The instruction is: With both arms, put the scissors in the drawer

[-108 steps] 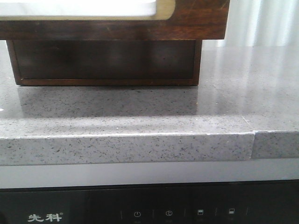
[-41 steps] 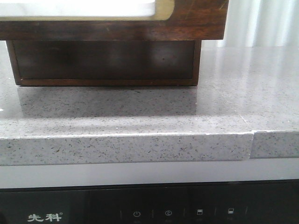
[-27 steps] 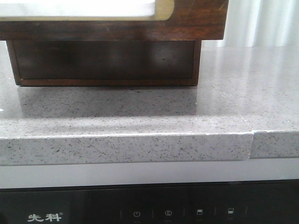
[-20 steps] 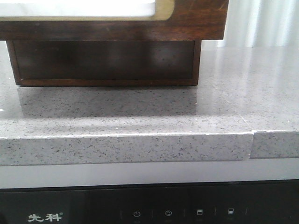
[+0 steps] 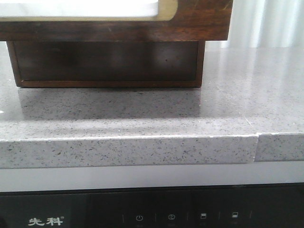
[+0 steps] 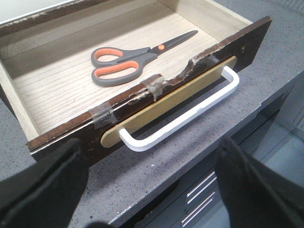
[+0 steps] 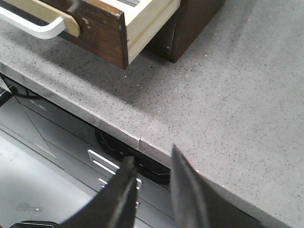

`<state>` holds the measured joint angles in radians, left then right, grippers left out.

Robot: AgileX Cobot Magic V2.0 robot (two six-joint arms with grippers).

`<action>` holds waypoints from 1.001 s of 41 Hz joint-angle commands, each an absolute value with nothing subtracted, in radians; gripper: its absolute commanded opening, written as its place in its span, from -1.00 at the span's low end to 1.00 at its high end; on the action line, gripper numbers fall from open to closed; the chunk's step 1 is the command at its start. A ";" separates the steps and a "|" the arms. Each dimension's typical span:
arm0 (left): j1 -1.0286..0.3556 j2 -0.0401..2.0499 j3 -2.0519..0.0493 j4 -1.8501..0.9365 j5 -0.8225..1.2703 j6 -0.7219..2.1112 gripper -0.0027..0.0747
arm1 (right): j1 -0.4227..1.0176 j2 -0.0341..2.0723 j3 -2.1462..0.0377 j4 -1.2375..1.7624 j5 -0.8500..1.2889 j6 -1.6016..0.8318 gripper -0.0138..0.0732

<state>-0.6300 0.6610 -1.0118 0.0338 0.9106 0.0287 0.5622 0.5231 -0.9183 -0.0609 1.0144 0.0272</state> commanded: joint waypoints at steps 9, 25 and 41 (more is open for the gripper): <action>-0.636 0.665 -1.047 0.033 0.836 0.020 -0.34 | 0.557 0.526 -0.940 -0.078 0.952 0.029 -0.78; -0.636 0.665 -1.047 0.033 0.836 0.020 -0.98 | 0.557 0.526 -0.940 -0.078 0.952 0.029 -0.81; -0.636 0.665 -1.047 0.033 0.836 0.020 -0.98 | 0.557 0.526 -0.940 -0.078 0.952 0.029 -0.81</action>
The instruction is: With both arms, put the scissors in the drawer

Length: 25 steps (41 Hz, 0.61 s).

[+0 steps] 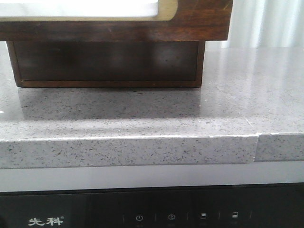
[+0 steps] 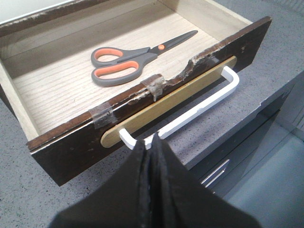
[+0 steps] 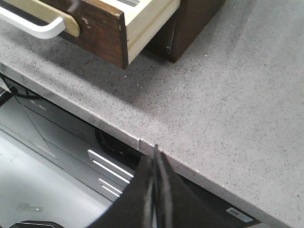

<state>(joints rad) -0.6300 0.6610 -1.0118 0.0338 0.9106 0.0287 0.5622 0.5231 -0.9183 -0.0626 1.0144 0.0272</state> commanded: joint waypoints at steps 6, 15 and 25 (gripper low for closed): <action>-0.636 0.665 -1.047 0.033 0.836 0.020 -0.98 | 0.557 0.526 -0.940 -0.078 0.952 0.029 -0.81; -0.636 0.665 -1.047 0.033 0.836 0.020 -0.98 | 0.557 0.526 -0.940 -0.078 0.952 0.029 -0.81; -0.535 0.652 -1.047 0.033 0.836 0.020 -0.98 | 0.557 0.526 -0.940 -0.078 0.952 0.029 -0.81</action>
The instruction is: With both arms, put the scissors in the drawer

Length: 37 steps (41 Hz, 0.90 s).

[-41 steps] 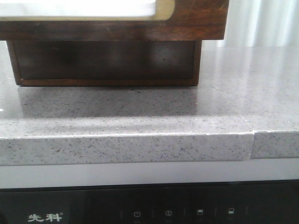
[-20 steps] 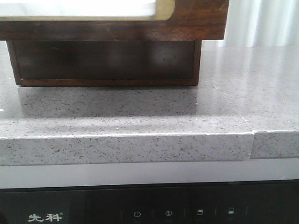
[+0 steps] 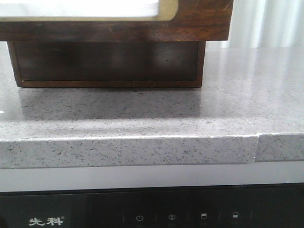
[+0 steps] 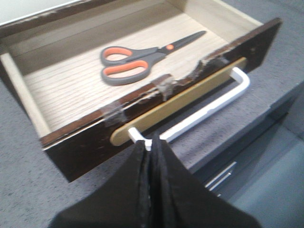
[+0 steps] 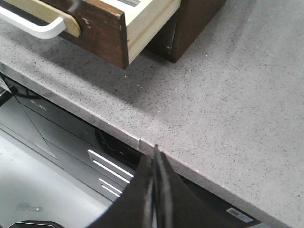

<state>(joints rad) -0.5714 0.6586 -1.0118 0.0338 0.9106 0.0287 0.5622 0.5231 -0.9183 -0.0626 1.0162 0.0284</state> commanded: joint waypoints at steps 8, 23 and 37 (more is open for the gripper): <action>-0.367 0.587 -1.008 0.033 0.802 0.020 -0.98 | 0.557 0.526 -0.940 -0.078 0.952 0.029 -0.81; -0.133 0.370 -0.681 0.043 0.561 0.020 -0.98 | 0.557 0.526 -0.940 -0.078 0.952 0.029 -0.81; -0.030 0.150 -0.241 0.000 0.177 0.020 -0.98 | 0.557 0.526 -0.940 -0.078 0.952 0.029 -0.81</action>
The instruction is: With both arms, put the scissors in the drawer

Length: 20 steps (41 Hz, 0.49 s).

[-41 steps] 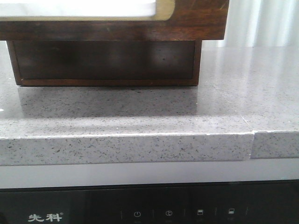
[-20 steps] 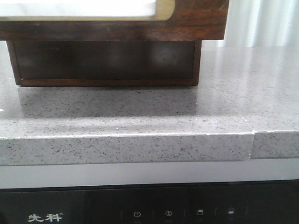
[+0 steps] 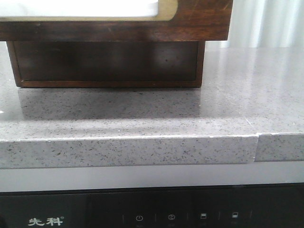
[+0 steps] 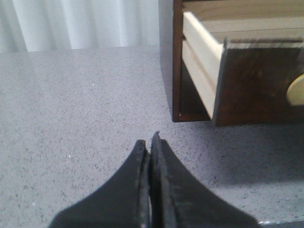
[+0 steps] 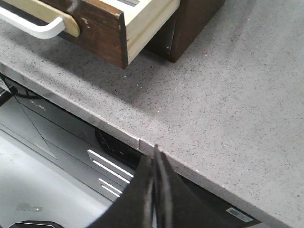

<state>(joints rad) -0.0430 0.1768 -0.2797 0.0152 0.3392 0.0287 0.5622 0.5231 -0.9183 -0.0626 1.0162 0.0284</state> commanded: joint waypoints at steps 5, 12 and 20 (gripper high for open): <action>-0.003 0.078 -0.133 -0.018 0.087 0.020 -0.98 | 0.557 0.526 -0.940 -0.078 0.952 0.029 -0.81; 0.017 0.001 -0.027 -0.018 0.000 0.020 -0.98 | 0.557 0.526 -0.940 -0.078 0.952 0.029 -0.81; 0.017 -0.024 0.030 -0.018 -0.046 0.020 -0.98 | 0.557 0.526 -0.940 -0.078 0.951 0.029 -0.81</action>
<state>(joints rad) 0.0166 -0.0034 0.0034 -0.0096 0.0500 0.0287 0.5622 0.5231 -0.9183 -0.0626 1.0162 0.0284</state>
